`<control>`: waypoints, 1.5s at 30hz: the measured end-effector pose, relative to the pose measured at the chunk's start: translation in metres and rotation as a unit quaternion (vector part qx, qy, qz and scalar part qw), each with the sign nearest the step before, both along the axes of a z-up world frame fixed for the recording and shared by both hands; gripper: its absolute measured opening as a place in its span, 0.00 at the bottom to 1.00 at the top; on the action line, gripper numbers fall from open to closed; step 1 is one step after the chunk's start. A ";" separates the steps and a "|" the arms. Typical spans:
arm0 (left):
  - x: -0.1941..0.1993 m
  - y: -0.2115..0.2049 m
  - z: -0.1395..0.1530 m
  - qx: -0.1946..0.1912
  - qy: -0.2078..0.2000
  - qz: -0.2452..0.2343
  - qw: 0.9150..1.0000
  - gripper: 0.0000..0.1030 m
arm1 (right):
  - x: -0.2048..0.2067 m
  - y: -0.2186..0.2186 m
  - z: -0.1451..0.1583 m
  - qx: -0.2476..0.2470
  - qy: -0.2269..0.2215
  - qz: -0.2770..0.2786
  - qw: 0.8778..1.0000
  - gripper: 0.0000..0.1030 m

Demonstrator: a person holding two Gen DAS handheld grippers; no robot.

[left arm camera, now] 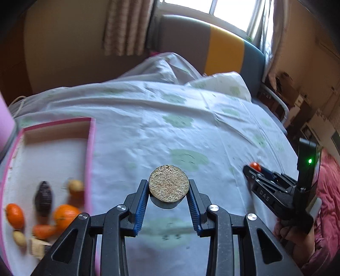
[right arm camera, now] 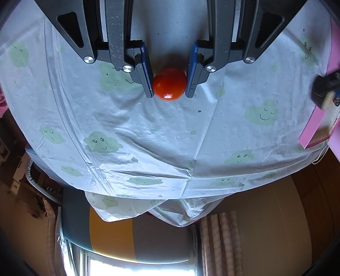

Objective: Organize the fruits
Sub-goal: 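Grasp the dark cut cylinder with left gripper and place it in the tray, then carry the cherry tomato into the tray with right gripper and release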

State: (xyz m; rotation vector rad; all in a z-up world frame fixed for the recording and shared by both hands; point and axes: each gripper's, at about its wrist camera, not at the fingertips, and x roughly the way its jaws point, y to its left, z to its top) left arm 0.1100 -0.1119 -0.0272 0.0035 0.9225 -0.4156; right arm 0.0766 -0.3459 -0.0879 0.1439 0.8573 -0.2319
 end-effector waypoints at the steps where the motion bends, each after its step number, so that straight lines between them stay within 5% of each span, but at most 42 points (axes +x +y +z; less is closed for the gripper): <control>1: 0.000 0.010 0.004 0.002 -0.006 0.009 1.000 0.35 | 0.000 0.000 0.000 -0.001 0.000 0.000 1.000 0.30; 7: 0.009 0.084 0.012 0.014 -0.022 0.084 0.996 0.35 | 0.000 0.001 0.000 -0.006 0.001 0.000 1.000 0.30; 16: 0.044 0.160 -0.025 0.056 0.008 0.170 0.984 0.35 | 0.001 0.005 0.000 -0.024 0.006 0.000 1.000 0.30; 28: 0.041 0.166 -0.035 0.052 0.010 0.183 0.982 0.36 | 0.002 0.010 0.001 -0.043 0.011 0.000 0.999 0.29; 45: -0.015 0.175 0.009 0.022 -0.042 0.201 0.978 0.36 | 0.002 0.010 0.001 -0.047 0.012 0.000 0.999 0.29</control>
